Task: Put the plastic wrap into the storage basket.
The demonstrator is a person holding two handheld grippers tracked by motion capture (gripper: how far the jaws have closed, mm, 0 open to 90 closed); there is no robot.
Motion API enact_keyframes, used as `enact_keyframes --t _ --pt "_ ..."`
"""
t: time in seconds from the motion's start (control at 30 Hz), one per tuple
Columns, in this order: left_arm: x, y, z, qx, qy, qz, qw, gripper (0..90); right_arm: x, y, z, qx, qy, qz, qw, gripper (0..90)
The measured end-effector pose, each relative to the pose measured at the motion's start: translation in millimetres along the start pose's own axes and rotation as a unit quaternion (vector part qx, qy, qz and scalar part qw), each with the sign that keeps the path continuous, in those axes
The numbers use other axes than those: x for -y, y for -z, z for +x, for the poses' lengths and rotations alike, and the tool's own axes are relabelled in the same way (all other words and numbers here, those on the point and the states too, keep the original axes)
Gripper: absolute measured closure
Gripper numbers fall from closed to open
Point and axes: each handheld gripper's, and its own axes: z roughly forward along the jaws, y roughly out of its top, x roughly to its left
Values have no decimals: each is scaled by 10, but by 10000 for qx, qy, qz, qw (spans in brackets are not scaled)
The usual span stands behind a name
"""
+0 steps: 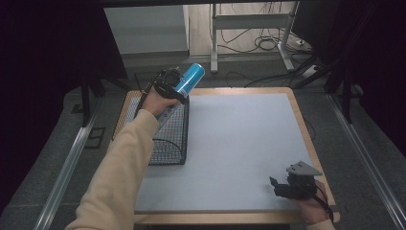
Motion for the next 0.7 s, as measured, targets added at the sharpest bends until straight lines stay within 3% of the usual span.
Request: enact_keyframes --t 0.1,0.33,0.7 --pt "-6 -57 40 -96 15 70 9999 317 2 -7 10 -18 6 15 10000 122" --pt "-4 -227 103 -77 63 222 9997 317 6 -15 10 9 8 32 10000 122" --pt "10 -357 88 -155 -28 456 9988 316 1 -9 31 16 45 11 10000 121"
